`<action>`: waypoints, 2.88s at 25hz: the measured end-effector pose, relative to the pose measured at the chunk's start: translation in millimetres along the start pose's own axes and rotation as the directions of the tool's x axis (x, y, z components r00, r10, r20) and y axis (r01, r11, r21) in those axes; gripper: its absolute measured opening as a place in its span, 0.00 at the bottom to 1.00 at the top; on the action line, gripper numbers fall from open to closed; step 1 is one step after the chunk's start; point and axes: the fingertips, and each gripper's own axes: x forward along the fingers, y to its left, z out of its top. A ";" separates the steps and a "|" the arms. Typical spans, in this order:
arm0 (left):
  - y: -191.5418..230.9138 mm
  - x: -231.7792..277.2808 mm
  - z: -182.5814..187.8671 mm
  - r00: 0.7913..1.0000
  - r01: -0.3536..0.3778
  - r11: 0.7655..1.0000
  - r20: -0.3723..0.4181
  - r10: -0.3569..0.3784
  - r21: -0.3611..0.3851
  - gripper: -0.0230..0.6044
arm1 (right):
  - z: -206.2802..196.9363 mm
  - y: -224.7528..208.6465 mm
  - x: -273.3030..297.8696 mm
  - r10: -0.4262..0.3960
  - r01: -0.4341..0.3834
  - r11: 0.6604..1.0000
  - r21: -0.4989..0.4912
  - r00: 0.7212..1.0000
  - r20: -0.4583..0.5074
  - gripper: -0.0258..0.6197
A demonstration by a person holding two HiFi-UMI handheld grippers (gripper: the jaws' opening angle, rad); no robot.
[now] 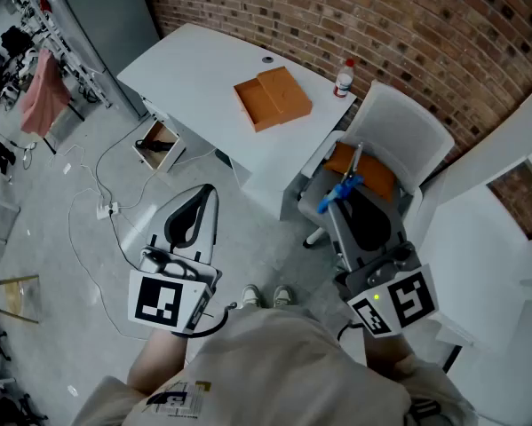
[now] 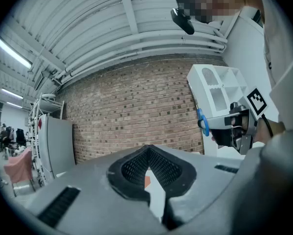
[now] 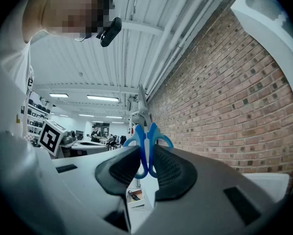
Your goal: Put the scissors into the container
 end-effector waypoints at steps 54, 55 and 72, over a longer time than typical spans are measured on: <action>4.0 34.7 -31.2 0.994 -0.111 0.992 -0.001 0.111 0.054 0.05 | -46.0 -40.3 39.0 0.098 -0.097 0.994 0.043 0.995 -0.005 0.17; 10.3 39.7 -32.5 0.994 -0.109 0.992 -0.002 0.110 0.056 0.05 | -48.8 -42.8 46.3 0.091 -0.091 0.995 0.040 0.996 -0.014 0.17; 152.6 150.1 -58.1 0.997 -0.061 0.998 -0.051 0.063 0.035 0.05 | -83.3 -78.5 224.7 0.072 -0.064 0.995 0.081 0.992 -0.102 0.17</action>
